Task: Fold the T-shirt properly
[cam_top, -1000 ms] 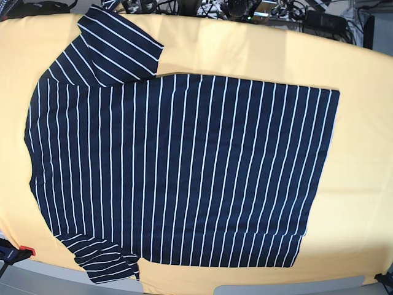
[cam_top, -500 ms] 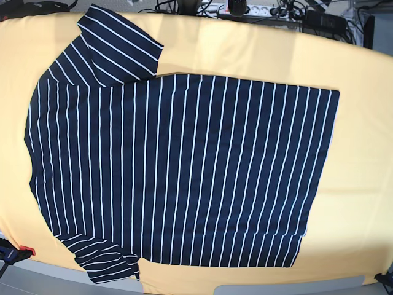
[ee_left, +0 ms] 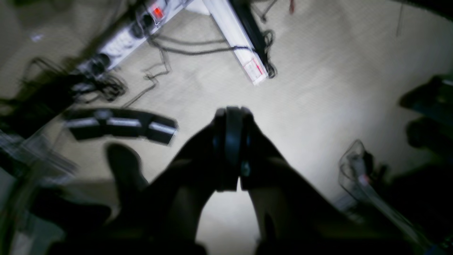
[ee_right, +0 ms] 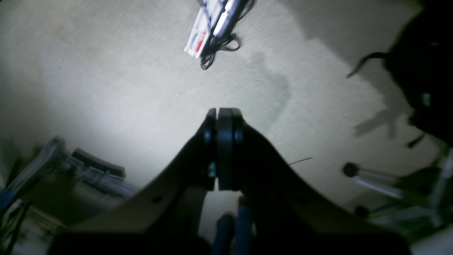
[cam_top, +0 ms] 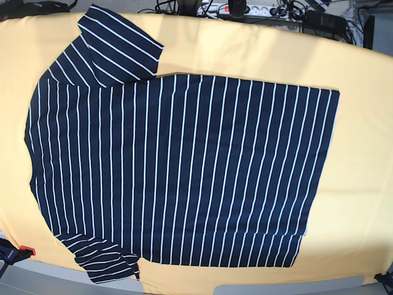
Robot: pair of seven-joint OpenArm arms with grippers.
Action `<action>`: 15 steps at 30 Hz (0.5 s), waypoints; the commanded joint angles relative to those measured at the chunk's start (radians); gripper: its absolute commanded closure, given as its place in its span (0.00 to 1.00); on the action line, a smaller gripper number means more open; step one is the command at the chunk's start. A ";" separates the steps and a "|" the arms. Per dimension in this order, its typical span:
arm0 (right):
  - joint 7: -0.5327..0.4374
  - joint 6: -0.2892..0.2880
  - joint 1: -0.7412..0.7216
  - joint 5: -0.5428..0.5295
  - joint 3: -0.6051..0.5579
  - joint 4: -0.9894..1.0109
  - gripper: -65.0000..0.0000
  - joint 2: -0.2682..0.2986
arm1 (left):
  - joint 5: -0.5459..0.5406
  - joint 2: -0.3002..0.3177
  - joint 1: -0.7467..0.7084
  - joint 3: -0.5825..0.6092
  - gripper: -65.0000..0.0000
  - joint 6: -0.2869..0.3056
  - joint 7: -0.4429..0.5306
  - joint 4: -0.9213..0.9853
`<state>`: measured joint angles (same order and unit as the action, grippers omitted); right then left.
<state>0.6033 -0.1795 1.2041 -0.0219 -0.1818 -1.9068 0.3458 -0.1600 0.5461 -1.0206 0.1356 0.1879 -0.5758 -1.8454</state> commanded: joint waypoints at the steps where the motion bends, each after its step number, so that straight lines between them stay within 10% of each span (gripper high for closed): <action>1: -0.003 0.018 0.051 0.016 0.000 -0.056 1.00 0.008 | -0.006 0.024 -0.042 -0.043 1.00 -0.001 -0.007 -0.061; 15: 0.074 0.297 0.105 0.412 0.000 -0.436 1.00 0.123 | -0.064 0.042 -0.214 -0.529 1.00 0.078 -0.028 -0.481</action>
<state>0.6823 0.1005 1.2884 0.3927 -0.1818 -2.3222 0.4644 -0.2176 0.5842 -1.2190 -0.3862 0.2707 -0.6159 -2.3066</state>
